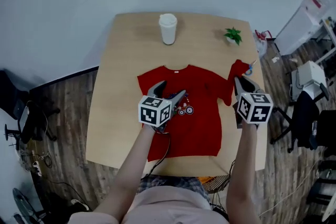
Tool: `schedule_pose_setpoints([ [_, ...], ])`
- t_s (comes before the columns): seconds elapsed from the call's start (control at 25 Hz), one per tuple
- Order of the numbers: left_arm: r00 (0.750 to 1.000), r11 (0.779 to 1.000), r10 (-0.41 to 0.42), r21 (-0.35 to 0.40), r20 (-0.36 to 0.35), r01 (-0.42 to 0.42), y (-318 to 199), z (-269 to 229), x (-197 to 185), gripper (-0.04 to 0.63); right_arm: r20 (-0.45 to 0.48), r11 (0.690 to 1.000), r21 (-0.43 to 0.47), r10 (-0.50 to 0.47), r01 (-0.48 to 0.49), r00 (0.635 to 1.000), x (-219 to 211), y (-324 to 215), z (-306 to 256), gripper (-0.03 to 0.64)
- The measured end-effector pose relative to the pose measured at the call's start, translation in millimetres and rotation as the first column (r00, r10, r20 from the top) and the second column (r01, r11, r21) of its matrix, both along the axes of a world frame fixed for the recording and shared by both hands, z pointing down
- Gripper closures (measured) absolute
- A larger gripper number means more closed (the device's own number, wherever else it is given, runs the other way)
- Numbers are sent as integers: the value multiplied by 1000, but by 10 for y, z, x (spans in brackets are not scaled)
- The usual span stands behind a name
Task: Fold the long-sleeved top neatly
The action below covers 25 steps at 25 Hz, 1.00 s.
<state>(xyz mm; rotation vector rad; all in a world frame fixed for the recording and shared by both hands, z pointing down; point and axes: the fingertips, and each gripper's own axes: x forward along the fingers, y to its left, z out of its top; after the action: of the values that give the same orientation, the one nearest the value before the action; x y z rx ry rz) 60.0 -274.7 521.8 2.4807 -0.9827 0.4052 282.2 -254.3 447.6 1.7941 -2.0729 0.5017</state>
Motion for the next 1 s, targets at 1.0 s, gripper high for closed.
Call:
schedule_pose_setpoints([
  [1.0,955,952,-296,-74,12,296,-45,403,-1882,255,-58,708,-202,-698,676,714,-3446,-653,1378,575],
])
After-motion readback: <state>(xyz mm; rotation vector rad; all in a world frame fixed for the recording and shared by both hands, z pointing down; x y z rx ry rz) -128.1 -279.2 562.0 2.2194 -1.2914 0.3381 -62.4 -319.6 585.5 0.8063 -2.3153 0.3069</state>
